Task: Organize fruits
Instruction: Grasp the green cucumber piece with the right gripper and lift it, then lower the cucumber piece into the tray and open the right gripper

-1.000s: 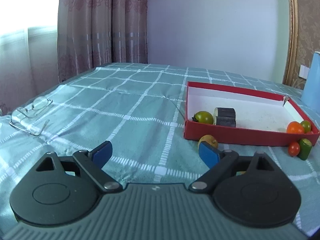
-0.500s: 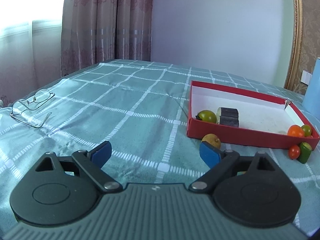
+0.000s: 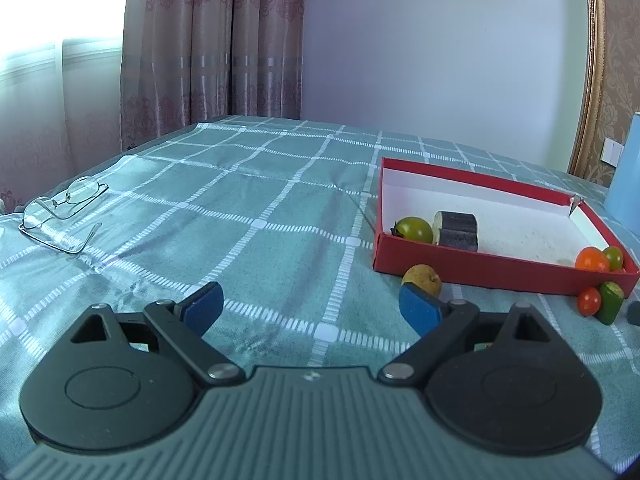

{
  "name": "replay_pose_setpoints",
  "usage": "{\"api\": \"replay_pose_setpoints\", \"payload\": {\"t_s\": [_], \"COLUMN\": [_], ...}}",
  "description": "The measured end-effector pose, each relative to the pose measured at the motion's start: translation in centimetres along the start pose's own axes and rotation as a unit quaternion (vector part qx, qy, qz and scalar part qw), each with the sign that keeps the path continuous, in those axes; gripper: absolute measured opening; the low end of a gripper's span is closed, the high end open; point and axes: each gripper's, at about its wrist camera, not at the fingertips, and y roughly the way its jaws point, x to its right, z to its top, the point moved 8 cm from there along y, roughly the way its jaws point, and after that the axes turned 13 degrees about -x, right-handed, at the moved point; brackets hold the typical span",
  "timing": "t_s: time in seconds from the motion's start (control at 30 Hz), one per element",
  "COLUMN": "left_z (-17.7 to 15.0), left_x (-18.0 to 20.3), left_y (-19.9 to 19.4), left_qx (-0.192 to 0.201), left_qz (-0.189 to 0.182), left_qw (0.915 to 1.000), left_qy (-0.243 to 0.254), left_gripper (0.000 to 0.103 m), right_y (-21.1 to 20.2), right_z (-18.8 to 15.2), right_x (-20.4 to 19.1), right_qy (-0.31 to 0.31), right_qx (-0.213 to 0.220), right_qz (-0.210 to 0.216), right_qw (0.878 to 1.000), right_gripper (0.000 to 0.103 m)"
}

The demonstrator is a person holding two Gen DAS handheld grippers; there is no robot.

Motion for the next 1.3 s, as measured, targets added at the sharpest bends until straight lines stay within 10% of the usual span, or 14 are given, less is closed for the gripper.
{"api": "replay_pose_setpoints", "payload": {"t_s": [0.33,0.67,1.3], "left_z": [0.0,-0.1,-0.1], "left_x": [0.0,0.0,0.0], "left_y": [0.4,0.5,0.6], "left_qx": [-0.008,-0.010,-0.014], "left_qz": [-0.007,-0.004,0.003], "left_qw": [0.9999,0.9999,0.9999], "left_qy": [0.002,0.001,0.004], "left_gripper": [0.094,0.094,0.094], "right_y": [2.6,2.9,1.4], "right_z": [0.9,1.2,7.1], "right_x": [-1.3,-1.8,-0.2], "right_qy": [-0.050,-0.056,-0.008], "right_qx": [-0.035,-0.036,0.026], "right_qz": [-0.024,-0.012,-0.027], "right_qw": [0.998,0.998,0.999], "right_gripper": [0.057,0.029,0.029]}}
